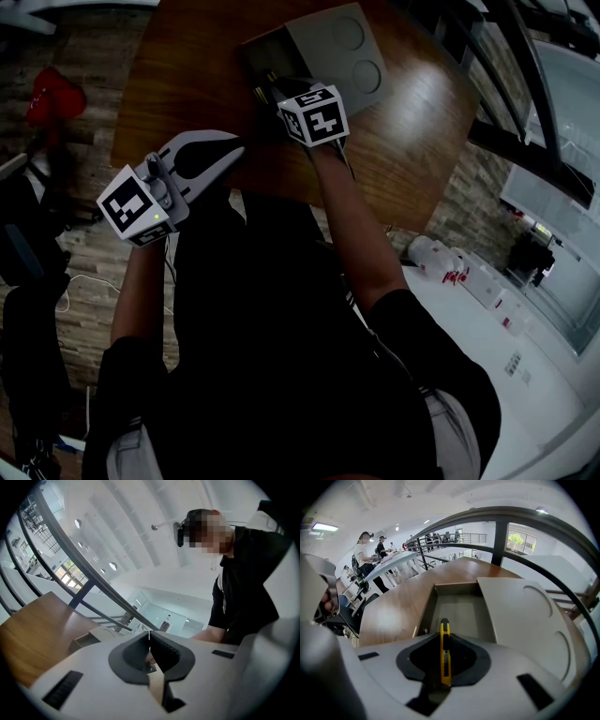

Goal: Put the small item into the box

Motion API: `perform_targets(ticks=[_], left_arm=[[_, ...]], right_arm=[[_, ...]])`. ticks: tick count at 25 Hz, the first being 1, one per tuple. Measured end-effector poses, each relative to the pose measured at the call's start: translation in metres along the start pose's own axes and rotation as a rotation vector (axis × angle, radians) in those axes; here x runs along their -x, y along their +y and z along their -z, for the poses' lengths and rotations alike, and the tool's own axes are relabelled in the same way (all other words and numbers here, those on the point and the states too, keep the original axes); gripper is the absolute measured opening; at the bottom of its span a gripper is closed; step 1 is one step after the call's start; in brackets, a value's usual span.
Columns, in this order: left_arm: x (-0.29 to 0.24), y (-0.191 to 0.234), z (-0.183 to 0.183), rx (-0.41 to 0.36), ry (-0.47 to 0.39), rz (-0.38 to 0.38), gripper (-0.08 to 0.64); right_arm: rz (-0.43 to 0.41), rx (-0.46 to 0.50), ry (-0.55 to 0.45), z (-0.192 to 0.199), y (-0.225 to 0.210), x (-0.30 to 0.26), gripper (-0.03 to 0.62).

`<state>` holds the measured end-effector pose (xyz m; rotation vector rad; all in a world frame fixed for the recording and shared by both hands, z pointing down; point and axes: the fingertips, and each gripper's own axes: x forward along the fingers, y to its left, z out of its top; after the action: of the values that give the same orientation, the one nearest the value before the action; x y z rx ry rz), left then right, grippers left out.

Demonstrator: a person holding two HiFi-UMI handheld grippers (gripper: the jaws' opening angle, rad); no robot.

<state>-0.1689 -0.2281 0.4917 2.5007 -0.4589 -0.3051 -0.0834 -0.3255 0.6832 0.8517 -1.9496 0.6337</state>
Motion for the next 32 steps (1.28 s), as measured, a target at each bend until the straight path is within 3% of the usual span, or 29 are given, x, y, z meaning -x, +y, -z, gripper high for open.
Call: perform_targets(ticks=[10, 19, 24, 32], left_arm=[[0.004, 0.001, 0.000, -0.015, 0.009, -0.016, 0.018], [0.007, 0.003, -0.009, -0.034, 0.014, -0.034, 0.018], [0.007, 0.001, -0.022, -0.072, 0.021, -0.032, 0.018], [-0.004, -0.012, -0.061, -0.170, 0.038, -0.018, 0.018]], right_arm=[[-0.017, -0.063, -0.018, -0.001, -0.001, 0.000, 0.083], [-0.013, -0.047, -0.076, -0.023, 0.001, 0.015, 0.101], [-0.023, -0.012, -0.152, -0.050, 0.008, 0.038, 0.057], [-0.005, 0.039, -0.367, -0.122, 0.010, 0.116, 0.025]])
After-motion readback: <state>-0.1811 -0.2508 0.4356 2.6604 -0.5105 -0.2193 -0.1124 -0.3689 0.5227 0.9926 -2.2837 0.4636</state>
